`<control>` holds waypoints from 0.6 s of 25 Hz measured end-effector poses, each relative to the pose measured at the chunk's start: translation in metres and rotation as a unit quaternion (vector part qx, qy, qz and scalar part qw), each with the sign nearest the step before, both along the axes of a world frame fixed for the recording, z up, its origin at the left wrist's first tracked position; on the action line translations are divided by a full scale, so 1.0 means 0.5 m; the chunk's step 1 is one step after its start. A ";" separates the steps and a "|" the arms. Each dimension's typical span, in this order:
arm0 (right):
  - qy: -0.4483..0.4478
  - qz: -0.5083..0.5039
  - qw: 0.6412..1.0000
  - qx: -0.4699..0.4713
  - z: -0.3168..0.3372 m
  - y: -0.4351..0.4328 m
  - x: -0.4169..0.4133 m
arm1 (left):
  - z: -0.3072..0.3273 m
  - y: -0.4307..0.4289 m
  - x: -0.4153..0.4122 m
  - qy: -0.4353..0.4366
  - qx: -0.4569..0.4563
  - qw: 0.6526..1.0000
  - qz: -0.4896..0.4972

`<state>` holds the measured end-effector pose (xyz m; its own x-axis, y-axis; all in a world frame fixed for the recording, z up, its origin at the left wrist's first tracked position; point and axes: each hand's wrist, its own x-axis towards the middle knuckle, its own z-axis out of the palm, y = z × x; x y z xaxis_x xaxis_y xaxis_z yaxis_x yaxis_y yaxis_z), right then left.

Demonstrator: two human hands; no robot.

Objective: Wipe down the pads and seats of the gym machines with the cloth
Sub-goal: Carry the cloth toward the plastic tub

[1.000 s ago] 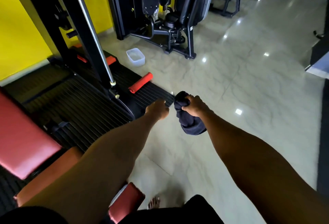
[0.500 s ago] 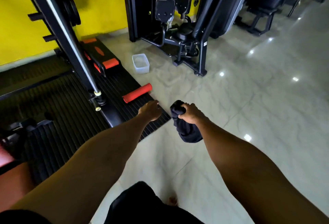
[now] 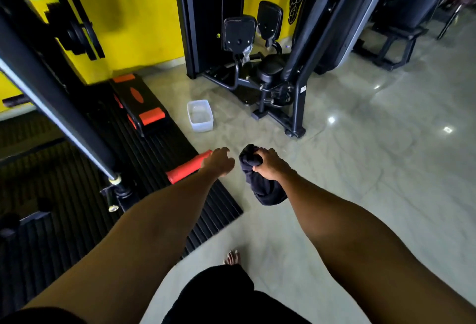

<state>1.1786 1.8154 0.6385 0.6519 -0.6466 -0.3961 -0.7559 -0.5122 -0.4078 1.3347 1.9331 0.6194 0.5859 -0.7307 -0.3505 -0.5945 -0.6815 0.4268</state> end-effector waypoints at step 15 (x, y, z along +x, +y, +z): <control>0.009 0.095 0.995 -0.004 -0.036 -0.530 0.478 | -0.015 -0.489 0.390 0.030 0.007 0.994 0.108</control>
